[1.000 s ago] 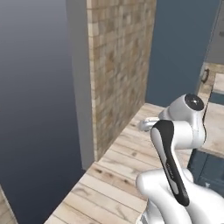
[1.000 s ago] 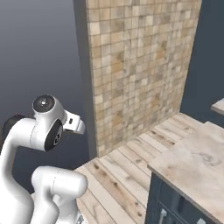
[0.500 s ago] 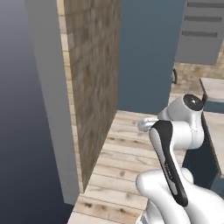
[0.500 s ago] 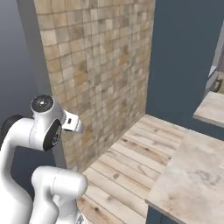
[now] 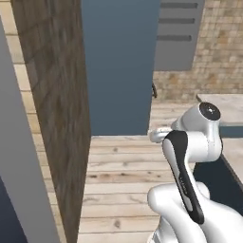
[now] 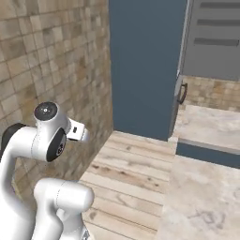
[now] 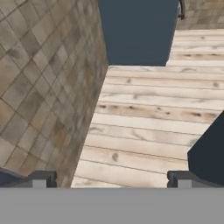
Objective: Retrieve the sausage and cheese from the fridge and place them on the cutting board on the counter.
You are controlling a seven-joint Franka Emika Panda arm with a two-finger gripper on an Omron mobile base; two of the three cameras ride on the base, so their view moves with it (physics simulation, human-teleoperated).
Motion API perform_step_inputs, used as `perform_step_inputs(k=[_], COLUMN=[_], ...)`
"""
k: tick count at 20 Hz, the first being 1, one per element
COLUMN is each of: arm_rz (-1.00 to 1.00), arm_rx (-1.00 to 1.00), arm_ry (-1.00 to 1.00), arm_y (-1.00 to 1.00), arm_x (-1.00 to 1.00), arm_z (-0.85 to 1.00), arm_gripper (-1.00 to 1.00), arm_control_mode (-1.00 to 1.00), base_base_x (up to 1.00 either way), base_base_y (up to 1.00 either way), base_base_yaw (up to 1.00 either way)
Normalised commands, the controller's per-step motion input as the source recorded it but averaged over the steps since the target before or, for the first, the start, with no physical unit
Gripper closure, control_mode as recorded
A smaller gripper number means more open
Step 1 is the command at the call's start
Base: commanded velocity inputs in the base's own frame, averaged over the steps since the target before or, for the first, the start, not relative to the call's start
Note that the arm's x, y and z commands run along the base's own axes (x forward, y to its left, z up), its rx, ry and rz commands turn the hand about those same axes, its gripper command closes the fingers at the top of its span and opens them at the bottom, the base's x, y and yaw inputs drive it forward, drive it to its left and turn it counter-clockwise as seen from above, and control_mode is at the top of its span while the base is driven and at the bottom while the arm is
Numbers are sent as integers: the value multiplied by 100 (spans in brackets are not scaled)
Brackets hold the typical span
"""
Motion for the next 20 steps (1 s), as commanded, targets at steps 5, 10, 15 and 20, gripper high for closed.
perform_step_inputs(k=[5,10,15,20], arm_rz=[0,0,0,0], arm_rx=[0,0,0,0], arm_ry=[0,0,0,0], arm_y=[0,0,0,0], arm_x=[0,0,0,0], arm_z=[0,0,0,0], arm_gripper=[-100,-100,-100,-100], arm_control_mode=[100,100,100,100], base_base_x=[100,100,100,100], base_base_y=[21,36,49,33], base_base_yaw=[-46,-44,-42,-47])
